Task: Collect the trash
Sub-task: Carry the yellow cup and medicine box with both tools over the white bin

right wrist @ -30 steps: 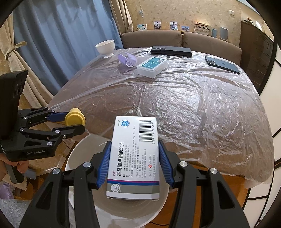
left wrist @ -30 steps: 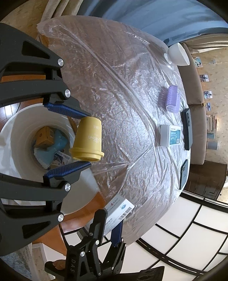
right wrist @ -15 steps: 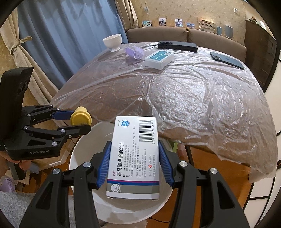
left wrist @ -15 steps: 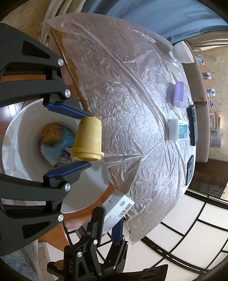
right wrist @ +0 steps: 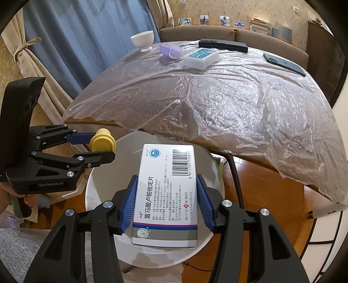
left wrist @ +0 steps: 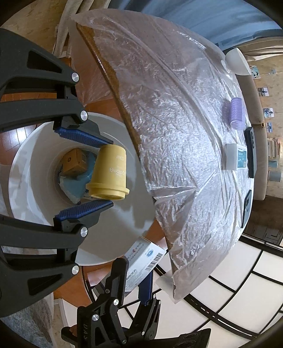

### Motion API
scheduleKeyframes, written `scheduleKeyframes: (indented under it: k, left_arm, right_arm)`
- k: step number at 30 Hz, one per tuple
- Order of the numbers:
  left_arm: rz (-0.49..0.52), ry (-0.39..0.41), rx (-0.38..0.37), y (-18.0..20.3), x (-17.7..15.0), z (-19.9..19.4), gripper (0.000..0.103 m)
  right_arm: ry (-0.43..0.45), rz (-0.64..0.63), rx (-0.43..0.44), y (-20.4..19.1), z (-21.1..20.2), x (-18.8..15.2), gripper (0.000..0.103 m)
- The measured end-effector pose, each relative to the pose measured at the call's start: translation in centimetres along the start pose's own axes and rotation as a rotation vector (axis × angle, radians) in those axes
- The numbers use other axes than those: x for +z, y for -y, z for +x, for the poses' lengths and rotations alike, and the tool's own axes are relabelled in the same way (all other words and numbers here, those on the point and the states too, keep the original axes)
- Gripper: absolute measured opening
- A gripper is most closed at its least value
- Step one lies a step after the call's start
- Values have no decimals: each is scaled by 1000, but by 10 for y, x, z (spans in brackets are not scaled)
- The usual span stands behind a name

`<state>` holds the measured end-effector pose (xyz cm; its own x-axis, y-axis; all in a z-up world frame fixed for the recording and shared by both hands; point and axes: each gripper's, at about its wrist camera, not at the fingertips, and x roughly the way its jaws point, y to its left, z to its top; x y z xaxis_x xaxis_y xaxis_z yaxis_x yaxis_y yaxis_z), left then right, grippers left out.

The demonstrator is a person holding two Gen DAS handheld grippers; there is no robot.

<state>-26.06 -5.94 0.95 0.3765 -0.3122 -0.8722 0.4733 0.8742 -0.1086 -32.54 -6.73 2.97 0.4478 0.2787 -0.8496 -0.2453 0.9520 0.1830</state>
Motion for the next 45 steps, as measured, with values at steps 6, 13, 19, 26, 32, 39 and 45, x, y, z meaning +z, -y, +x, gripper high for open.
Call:
scheduleKeyframes:
  k: [6,13,19,26,32,39,45]
  left_arm:
    - [-2,-15,4,-1,-5,5,51]
    - [-7,-29,8,-3,-10,10,51]
    - [-5,-48,12,-4,-14,17,51]
    - [5,-73,23,-4,-20,29,51]
    - [9,-96,32,-3,-26,41,51]
    - [16,-119,40,-7,-30,57,51]
    - [13,-132,43,-9,-30,66,51]
  right_arm:
    - [-13,1,-1,-2,7,-4,51]
    - [-27,12,-6,-2,16,-7,51]
    - [-49,19,-14,-2,25,-12,51]
    - [-71,26,-22,-2,37,-18,51]
    - [-85,29,-28,0,46,-22,51]
    - [-100,38,-33,1,58,-25,51]
    - [-112,49,-38,4,68,-25,51]
